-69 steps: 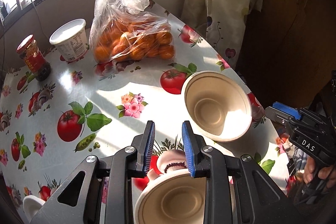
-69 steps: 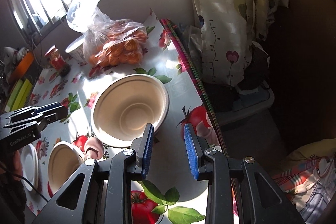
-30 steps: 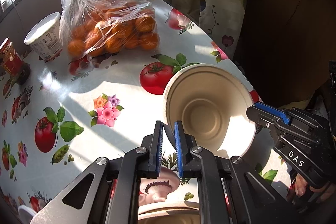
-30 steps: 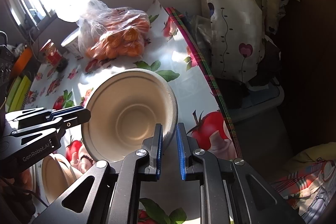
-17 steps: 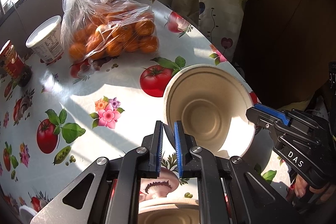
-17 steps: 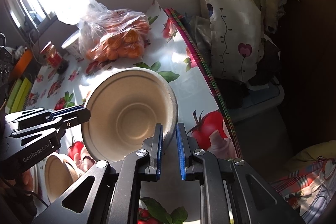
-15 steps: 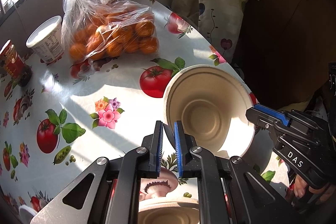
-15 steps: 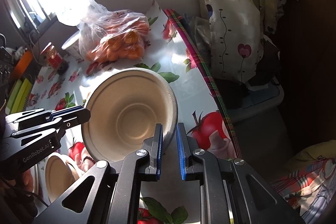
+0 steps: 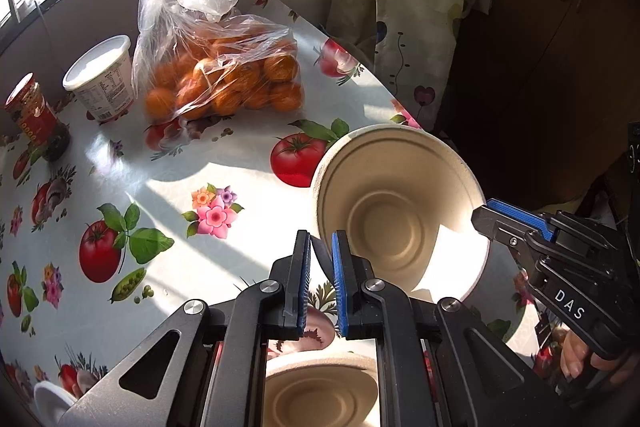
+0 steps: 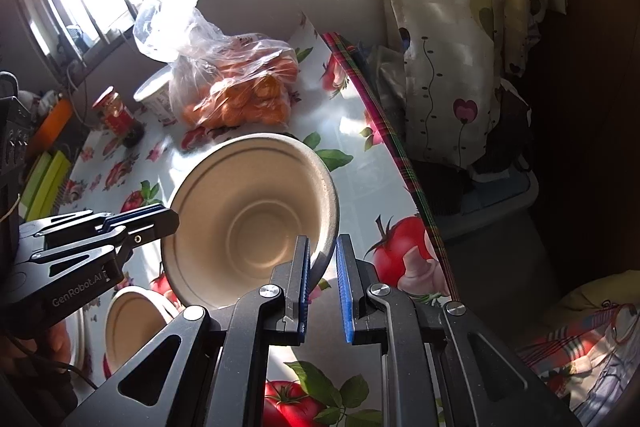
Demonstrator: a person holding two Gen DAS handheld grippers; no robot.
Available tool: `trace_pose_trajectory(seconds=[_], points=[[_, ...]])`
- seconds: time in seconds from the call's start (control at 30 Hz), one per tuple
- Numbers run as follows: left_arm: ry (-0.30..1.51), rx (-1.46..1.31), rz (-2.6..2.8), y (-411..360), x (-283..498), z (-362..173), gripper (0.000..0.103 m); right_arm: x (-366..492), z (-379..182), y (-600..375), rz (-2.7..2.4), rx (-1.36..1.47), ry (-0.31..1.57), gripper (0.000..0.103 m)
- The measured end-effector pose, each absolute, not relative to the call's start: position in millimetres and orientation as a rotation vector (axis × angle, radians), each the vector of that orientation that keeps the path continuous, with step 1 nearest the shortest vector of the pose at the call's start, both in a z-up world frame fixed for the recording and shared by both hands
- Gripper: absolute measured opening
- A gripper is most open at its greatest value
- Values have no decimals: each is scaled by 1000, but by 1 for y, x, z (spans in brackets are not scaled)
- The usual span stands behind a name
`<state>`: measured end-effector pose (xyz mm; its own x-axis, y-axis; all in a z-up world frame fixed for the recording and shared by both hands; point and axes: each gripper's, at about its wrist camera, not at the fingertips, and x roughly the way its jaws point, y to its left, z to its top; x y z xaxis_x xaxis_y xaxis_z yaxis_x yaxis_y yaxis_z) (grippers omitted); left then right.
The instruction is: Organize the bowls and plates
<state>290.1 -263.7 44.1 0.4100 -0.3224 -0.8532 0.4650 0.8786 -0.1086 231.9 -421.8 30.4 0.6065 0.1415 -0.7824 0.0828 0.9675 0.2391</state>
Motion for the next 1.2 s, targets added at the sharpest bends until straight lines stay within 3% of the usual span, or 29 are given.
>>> trace_pose_trajectory(seconds=[1.2], points=[[958,11,-517,-186,209,76,11,151,68,-368,145,274,843,13]])
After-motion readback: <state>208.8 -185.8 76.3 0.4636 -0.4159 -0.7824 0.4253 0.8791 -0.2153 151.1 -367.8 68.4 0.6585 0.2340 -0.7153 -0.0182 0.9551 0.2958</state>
